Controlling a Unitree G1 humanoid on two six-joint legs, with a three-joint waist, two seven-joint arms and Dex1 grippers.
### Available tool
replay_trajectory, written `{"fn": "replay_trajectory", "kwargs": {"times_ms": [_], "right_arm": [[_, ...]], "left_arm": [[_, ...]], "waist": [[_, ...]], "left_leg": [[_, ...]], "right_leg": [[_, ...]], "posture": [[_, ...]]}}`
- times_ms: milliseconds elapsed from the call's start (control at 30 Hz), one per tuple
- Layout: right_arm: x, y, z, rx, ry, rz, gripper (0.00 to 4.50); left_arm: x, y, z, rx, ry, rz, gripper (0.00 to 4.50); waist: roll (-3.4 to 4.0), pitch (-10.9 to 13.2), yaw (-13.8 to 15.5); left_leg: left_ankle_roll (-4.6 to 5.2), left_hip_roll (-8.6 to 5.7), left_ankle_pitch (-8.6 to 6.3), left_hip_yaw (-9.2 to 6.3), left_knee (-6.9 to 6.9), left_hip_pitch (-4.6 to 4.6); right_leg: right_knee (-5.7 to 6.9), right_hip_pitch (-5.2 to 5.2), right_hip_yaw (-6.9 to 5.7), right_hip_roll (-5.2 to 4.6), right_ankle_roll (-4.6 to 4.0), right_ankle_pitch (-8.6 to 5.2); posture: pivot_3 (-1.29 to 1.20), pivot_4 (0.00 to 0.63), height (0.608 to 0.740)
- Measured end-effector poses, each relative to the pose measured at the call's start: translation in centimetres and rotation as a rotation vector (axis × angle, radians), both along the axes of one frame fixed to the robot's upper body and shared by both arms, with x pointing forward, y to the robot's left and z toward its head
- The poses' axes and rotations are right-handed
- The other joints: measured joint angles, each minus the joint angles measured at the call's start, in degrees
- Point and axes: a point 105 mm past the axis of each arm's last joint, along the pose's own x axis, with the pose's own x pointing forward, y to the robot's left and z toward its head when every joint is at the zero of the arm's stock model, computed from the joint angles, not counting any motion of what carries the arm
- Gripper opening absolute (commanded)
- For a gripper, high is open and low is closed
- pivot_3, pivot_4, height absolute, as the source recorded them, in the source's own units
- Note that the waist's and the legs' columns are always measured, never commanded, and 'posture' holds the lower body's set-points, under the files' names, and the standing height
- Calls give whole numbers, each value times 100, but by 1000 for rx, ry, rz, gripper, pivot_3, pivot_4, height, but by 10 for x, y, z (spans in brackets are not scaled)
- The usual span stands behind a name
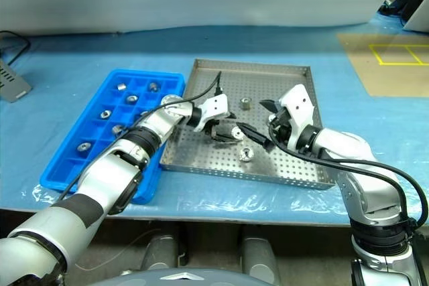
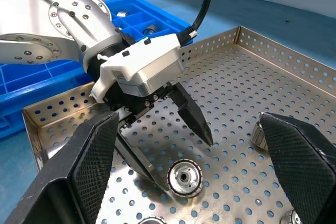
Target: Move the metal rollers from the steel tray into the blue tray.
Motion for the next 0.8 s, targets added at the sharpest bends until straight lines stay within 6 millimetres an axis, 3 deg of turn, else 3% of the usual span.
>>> {"fn": "replay_trajectory", "kwargs": {"times_ms": [333, 567, 667, 767, 800], "right_arm": [[-2, -6, -6, -33, 12, -44, 4500], [-6, -13, -17, -48, 30, -62, 4500], [-5, -13, -16, -51, 12, -65, 4500], [-4, -15, -19, -54, 12, -71, 4500], [-4, -14, -20, -54, 13, -70, 4500]], "left_arm": [[-5, -19, -15, 4, 15, 14, 3908], [-2, -19, -18, 13, -9, 42, 3908], [-2, -20, -19, 11, -5, 51, 3337], [-4, -22, -21, 9, 3, 43, 2440], [-5, -23, -21, 10, 2, 42, 2440]], "waist": [[1, -1, -7], [1, -1, -104], [1, -1, -125], [1, -1, -130], [1, -1, -130]], "left_leg": [[51, -1, -33, 7, 16, -1], [54, -3, -36, 8, 20, 11], [55, -5, -37, 7, 27, 19], [59, -5, -39, 7, 30, 17], [61, -7, -40, 7, 32, 16]], "right_leg": [[-48, 34, 0, -6, 0, 0], [-51, 52, -1, -8, 1, -1], [-52, 66, -1, -17, 2, -1], [-53, 69, 1, -27, 4, -1], [-53, 69, 1, -32, 4, -1]], "posture": [[-507, 150, 740], [-515, 150, 740], [-515, 150, 740], [-515, 150, 740], [-515, 150, 740]]}}
